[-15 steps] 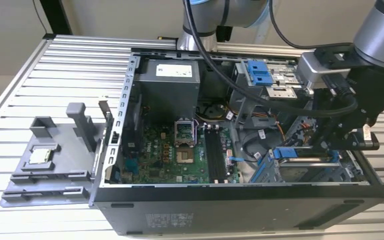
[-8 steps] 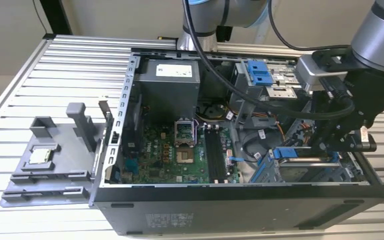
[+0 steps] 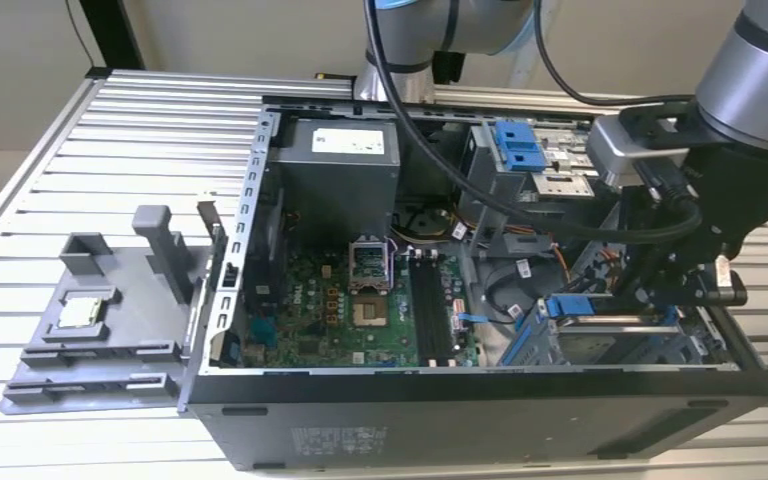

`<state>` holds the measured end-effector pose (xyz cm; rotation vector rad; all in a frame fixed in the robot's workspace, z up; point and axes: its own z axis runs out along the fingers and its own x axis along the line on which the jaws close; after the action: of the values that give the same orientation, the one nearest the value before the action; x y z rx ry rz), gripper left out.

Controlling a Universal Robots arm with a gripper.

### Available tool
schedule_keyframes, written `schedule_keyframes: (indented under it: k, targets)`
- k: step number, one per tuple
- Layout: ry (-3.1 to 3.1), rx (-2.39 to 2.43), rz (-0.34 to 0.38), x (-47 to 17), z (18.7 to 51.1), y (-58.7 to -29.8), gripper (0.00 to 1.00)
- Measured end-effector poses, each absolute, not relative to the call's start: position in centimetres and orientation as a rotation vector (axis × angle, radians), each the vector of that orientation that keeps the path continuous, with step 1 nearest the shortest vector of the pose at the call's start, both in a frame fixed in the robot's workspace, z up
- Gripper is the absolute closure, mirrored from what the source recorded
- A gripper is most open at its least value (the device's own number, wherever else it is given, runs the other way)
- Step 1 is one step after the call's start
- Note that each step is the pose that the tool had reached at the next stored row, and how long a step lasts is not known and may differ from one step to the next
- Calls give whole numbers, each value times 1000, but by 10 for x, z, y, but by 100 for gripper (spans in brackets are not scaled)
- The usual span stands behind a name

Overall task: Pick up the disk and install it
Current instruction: 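Insert the first disk wire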

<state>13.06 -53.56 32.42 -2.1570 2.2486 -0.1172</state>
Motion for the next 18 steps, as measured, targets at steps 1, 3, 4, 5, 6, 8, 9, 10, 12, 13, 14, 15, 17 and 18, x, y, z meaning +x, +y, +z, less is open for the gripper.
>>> schedule_keyframes:
  k: [1,3,4,5,6,8,9,10,12,13,14,15,17,18]
  targets:
    - [2249,-2157,-117,131,324,-536,100]
    - [2249,-2157,-117,131,324,-536,100]
    - [2249,-2157,-117,131,324,-536,100]
    - [2248,-2157,-116,131,324,-536,0]
    - [2248,-2156,-115,131,323,-535,0]
    - [2248,-2156,-114,131,327,-535,0]
    - [2249,-2158,-115,131,331,-536,0]
    - [2249,-2158,-113,131,334,-536,0]
    - [2251,-2160,-111,131,340,-536,0]
    - [2252,-2160,-110,131,343,-536,0]
    - [2252,-2160,-109,131,344,-536,0]
    - [2252,-2161,-109,131,346,-536,0]
    - [2252,-2161,-109,131,347,-536,0]
    - [2252,-2161,-109,131,347,-535,0]
